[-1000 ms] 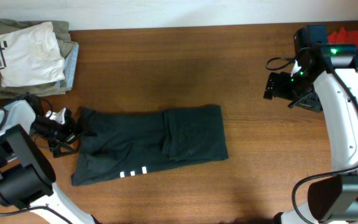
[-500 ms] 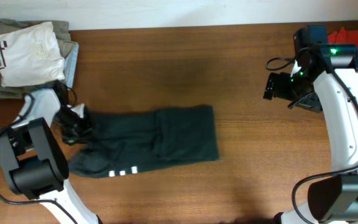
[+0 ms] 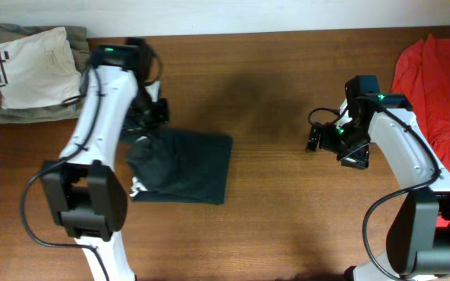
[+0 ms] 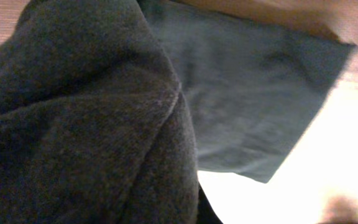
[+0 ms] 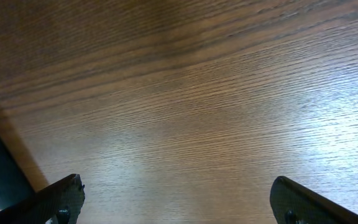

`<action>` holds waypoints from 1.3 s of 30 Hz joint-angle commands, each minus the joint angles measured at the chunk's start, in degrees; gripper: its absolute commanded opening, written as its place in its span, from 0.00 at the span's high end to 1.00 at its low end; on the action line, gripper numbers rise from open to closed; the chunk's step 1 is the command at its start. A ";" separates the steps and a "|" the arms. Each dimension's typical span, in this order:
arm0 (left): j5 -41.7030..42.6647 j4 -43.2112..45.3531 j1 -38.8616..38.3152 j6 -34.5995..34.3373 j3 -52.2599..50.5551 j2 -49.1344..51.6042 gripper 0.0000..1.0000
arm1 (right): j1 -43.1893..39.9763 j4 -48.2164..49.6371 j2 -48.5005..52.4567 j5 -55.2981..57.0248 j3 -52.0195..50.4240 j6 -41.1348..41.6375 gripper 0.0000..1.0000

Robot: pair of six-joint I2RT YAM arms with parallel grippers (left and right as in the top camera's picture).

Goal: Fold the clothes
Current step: 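Fold the strip's left end rightward onto the bundle with left gripper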

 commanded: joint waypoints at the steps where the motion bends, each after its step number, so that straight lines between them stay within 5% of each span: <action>1: 0.96 0.79 -4.90 -2.19 0.66 -0.24 0.99 | -0.26 0.17 -0.02 -1.36 -0.35 0.00 0.01; 7: 3.89 9.94 -11.19 -2.60 -10.93 -0.22 0.97 | -0.26 0.11 -0.02 -1.60 -0.35 0.02 0.01; 11: 6.43 12.98 -13.88 -2.58 -12.09 -0.22 0.79 | -0.26 0.22 -0.02 -2.84 -0.35 0.00 0.01; 12: 7.26 14.23 -14.82 -2.58 -12.09 -0.22 0.47 | -0.26 0.24 -0.02 -2.82 -0.35 0.00 0.01; 16: 14.23 16.68 -16.70 -1.38 -11.76 -0.24 0.46 | -0.26 0.24 -0.02 -2.84 -0.35 0.02 0.01; 20: 24.76 14.51 -16.83 8.85 -3.50 -1.44 0.45 | -0.26 0.20 -0.02 -2.84 -0.35 0.02 0.01; 21: 23.76 12.72 -16.70 12.70 -0.28 -2.45 0.43 | -0.26 0.20 -0.02 -2.84 -0.35 0.02 0.01; 23: 7.93 7.26 -14.62 6.80 4.83 -4.63 0.40 | -0.26 0.11 -0.02 -2.82 -0.35 0.00 0.01; 25: 1.92 3.02 -9.66 5.14 6.40 -5.70 0.01 | -0.26 0.20 -0.02 -2.82 -0.35 0.00 0.01; 29: 3.74 -0.37 3.45 9.16 5.88 -5.46 0.01 | -0.26 0.76 -0.02 -2.84 -0.35 0.00 0.01; 33: 10.01 1.40 4.20 13.42 1.86 -4.63 0.01 | -0.26 0.94 -0.02 -2.86 -0.35 0.00 0.01; 39: 20.44 18.53 3.10 16.70 -18.93 -4.52 0.05 | -0.26 0.90 -0.02 -2.86 -0.35 0.02 0.01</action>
